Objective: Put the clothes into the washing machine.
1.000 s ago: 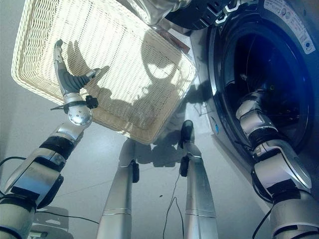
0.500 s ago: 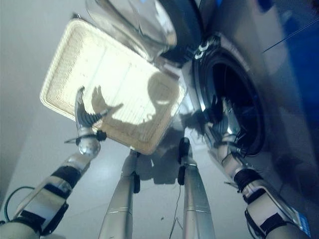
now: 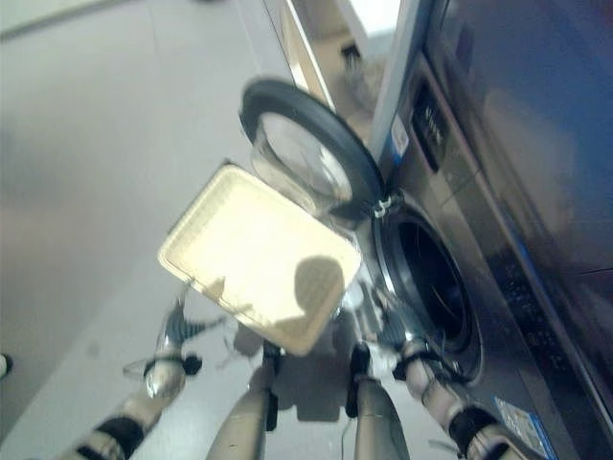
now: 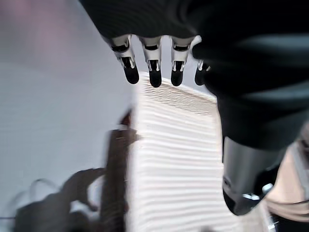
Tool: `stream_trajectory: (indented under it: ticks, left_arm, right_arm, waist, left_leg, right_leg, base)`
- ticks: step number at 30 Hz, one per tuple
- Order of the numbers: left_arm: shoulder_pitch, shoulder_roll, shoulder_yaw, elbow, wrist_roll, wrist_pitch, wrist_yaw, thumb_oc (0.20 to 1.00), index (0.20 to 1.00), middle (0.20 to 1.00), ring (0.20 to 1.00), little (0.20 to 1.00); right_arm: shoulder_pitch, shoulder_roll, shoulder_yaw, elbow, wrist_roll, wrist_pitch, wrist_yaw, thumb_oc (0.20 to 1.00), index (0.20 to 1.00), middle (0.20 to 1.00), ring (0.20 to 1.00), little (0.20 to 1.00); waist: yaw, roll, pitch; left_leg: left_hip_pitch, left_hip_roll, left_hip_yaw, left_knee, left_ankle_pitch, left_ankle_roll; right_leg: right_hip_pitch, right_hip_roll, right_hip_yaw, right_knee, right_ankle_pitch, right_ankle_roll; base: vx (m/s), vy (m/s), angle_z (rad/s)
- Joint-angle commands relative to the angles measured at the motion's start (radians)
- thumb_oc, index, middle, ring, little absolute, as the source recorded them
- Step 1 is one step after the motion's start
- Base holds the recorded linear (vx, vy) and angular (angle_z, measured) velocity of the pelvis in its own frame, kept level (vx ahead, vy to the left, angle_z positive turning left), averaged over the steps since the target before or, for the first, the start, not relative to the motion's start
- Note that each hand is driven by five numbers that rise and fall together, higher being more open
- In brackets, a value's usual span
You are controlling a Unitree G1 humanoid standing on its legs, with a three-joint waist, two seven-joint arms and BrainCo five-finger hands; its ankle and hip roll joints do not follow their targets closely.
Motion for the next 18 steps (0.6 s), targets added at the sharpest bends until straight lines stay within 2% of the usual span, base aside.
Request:
stream_trajectory:
  ticks: [1,2,4,5,6,8,10,12,14,18]
  left_arm:
    - [-0.012,-0.009,0.029,0.052,0.05,-0.022,-0.099,1.0,1.0,1.0,1.0,1.0]
    - [0.016,-0.022,0.039,0.07,0.027,-0.01,-0.15,1.0,1.0,1.0,1.0,1.0]
    - [0.047,-0.033,0.053,0.107,0.027,-0.002,-0.21,1.0,1.0,1.0,1.0,1.0]
    - [0.05,-0.034,0.053,0.111,0.023,-0.001,-0.218,1.0,1.0,1.0,1.0,1.0]
    - [0.071,-0.043,0.063,0.136,0.0,0.023,-0.283,1.0,1.0,1.0,1.0,1.0]
    - [0.097,-0.053,0.079,0.165,-0.009,0.04,-0.334,1.0,1.0,1.0,1.0,1.0]
    - [0.106,-0.057,0.099,0.186,-0.029,0.065,-0.398,1.0,1.0,1.0,1.0,1.0]
    - [0.114,-0.061,0.104,0.208,-0.045,0.096,-0.466,1.0,1.0,1.0,1.0,1.0]
    - [0.119,-0.069,0.111,0.229,-0.032,0.1,-0.485,1.0,1.0,1.0,1.0,1.0]
    - [0.128,-0.088,0.131,0.262,-0.083,0.183,-0.554,1.0,1.0,1.0,1.0,1.0]
  right_arm:
    - [0.044,0.04,-0.087,0.108,0.235,-0.017,0.179,1.0,1.0,1.0,1.0,1.0]
    - [0.068,0.068,-0.12,0.167,0.263,0.019,0.221,1.0,1.0,1.0,1.0,1.0]
    - [0.095,0.098,-0.152,0.261,0.239,0.046,0.254,1.0,1.0,1.0,1.0,1.0]
    - [0.097,0.101,-0.154,0.27,0.239,0.051,0.259,1.0,1.0,1.0,1.0,1.0]
    - [0.114,0.121,-0.175,0.332,0.241,0.06,0.266,1.0,1.0,1.0,1.0,1.0]
    - [0.126,0.142,-0.202,0.378,0.236,0.128,0.292,1.0,1.0,1.0,1.0,1.0]
    - [0.13,0.151,-0.215,0.413,0.228,0.152,0.309,1.0,1.0,1.0,1.0,1.0]
    - [0.129,0.165,-0.222,0.445,0.243,0.204,0.341,1.0,1.0,1.0,1.0,1.0]
    - [0.128,0.178,-0.238,0.483,0.263,0.247,0.362,1.0,1.0,1.0,1.0,1.0]
    - [0.129,0.195,-0.274,0.545,0.3,0.323,0.377,1.0,1.0,1.0,1.0,1.0]
  waist:
    - [-0.003,-0.07,-0.093]
    - [-0.003,-0.07,-0.124]
    - [0.0,-0.068,-0.171]
    - [0.0,-0.068,-0.175]
    - [0.005,-0.065,-0.212]
    - [0.006,-0.063,-0.247]
    - [0.007,-0.062,-0.263]
    - [0.008,-0.062,-0.28]
    - [0.007,-0.062,-0.293]
    - [0.006,-0.059,-0.313]
  left_leg:
    - [0.136,-0.078,0.037,0.014,-0.131,0.009]
    - [0.166,-0.075,0.041,0.004,-0.133,0.012]
    - [0.206,-0.071,0.044,-0.005,-0.139,0.013]
    - [0.21,-0.071,0.044,-0.007,-0.14,0.013]
    - [0.237,-0.068,0.048,-0.015,-0.143,0.014]
    - [0.265,-0.063,0.054,-0.021,-0.148,0.013]
    - [0.282,-0.061,0.059,-0.021,-0.154,0.013]
    - [0.298,-0.06,0.065,-0.021,-0.16,0.014]
    - [0.313,-0.06,0.071,-0.021,-0.168,0.017]
    - [0.335,-0.057,0.083,-0.021,-0.179,0.021]
  right_leg:
    - [0.164,-0.007,0.001,-0.247,0.143,0.079]
    - [0.196,-0.006,-0.003,-0.255,0.141,0.078]
    - [0.244,-0.005,-0.008,-0.272,0.138,0.076]
    - [0.249,-0.005,-0.008,-0.274,0.138,0.076]
    - [0.282,-0.006,-0.015,-0.286,0.136,0.075]
    - [0.318,-0.005,-0.016,-0.3,0.134,0.074]
    - [0.335,-0.006,-0.016,-0.306,0.132,0.073]
    - [0.352,-0.007,-0.014,-0.311,0.128,0.07]
    - [0.366,-0.007,-0.011,-0.316,0.125,0.067]
    - [0.388,-0.006,-0.007,-0.322,0.117,0.062]
  base:
    - [0.25,-0.034,0.07]
    - [0.23,-0.015,0.08]
    - [0.22,-0.003,0.06]
    - [0.24,0.003,0.07]
    - [0.22,0.007,0.05]
    - [0.23,0.013,0.04]
    - [0.11,0.015,0.01]
    - [0.08,0.018,0.02]
    - [0.08,0.026,0.0]
    - [0.07,0.023,-0.02]
